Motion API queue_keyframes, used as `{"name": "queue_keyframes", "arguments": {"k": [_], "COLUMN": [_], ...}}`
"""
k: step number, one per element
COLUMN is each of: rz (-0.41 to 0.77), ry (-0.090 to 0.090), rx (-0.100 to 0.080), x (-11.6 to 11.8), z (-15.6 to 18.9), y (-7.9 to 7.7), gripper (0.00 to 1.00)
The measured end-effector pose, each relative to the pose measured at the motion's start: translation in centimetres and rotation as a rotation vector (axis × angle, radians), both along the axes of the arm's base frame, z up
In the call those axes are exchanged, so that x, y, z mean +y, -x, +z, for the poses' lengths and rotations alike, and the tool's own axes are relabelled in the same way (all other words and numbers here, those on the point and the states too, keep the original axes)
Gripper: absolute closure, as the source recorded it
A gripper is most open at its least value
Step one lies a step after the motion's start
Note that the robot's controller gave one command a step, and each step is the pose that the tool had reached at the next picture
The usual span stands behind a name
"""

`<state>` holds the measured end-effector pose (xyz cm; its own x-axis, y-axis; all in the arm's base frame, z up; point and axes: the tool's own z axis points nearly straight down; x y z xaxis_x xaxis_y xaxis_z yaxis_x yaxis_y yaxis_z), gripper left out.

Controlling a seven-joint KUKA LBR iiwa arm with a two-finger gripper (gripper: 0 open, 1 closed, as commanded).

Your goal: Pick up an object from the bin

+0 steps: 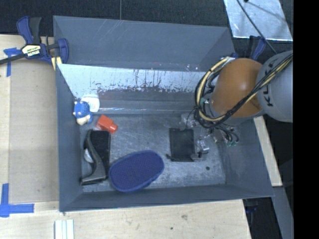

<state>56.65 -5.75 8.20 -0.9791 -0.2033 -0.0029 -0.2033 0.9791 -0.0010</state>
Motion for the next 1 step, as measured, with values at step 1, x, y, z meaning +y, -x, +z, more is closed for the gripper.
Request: {"name": "queue_keyframes", "arguments": {"k": [1], "rz": [0.0], "ry": [0.0], "rx": [0.0], "x": [0.01], "z": [0.0], "y": [0.0], "gripper": [1.0]}}
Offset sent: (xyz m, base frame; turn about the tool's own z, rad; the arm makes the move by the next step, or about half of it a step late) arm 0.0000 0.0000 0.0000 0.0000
